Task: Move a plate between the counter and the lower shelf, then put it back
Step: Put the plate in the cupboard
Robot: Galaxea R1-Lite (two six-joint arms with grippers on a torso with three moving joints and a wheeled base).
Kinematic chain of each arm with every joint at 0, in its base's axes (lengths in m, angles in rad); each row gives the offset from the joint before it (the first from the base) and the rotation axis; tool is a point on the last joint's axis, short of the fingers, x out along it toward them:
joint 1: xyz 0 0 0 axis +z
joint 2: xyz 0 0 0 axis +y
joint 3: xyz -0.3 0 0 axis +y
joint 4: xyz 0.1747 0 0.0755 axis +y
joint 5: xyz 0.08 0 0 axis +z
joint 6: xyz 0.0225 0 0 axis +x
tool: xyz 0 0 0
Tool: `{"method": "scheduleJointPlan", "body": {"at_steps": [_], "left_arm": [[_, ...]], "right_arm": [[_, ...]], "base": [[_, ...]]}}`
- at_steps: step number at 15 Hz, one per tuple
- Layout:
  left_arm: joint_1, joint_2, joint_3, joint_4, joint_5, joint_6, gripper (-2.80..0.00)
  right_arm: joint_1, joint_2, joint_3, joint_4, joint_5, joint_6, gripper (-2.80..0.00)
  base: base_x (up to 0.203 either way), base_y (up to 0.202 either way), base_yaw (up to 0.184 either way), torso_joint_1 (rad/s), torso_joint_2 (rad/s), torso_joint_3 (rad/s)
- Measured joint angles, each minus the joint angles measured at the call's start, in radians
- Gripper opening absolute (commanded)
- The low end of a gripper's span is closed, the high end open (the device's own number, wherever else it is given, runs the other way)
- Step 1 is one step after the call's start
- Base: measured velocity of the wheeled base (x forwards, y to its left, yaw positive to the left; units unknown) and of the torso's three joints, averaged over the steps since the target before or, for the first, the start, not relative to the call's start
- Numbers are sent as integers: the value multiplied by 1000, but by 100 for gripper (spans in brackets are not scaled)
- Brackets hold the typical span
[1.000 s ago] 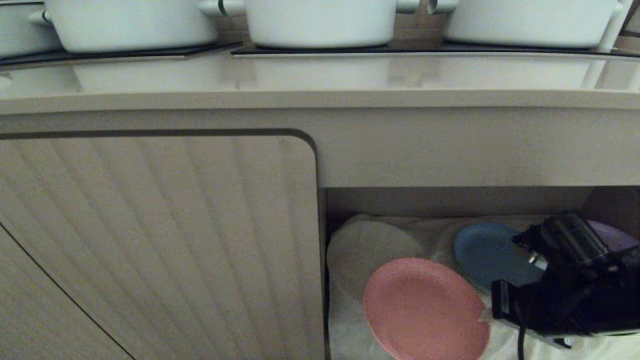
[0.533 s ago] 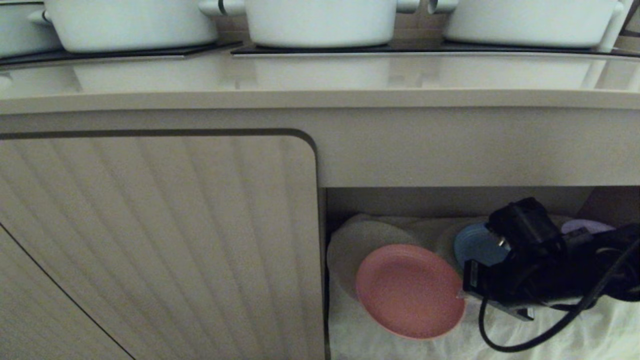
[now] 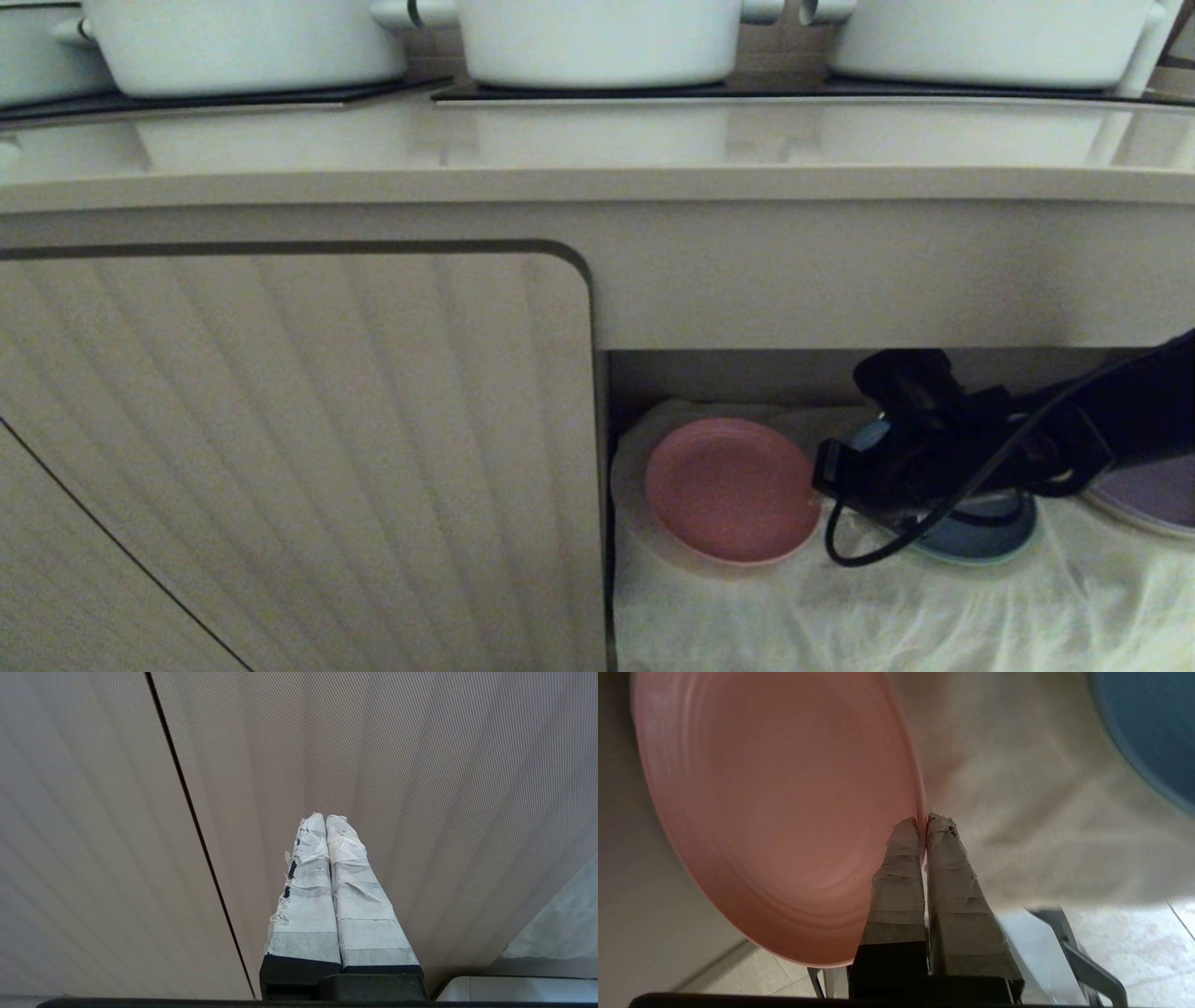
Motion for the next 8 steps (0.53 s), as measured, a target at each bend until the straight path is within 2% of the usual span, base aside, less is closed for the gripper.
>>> {"method": "scheduleJointPlan", "body": {"at_steps": [8], "left_arm": [[0, 0, 0, 0, 0, 0, -280]], "right_arm": [[3, 72, -26, -6, -2, 37, -280]], "base": [[0, 0, 0, 0, 0, 0]]}}
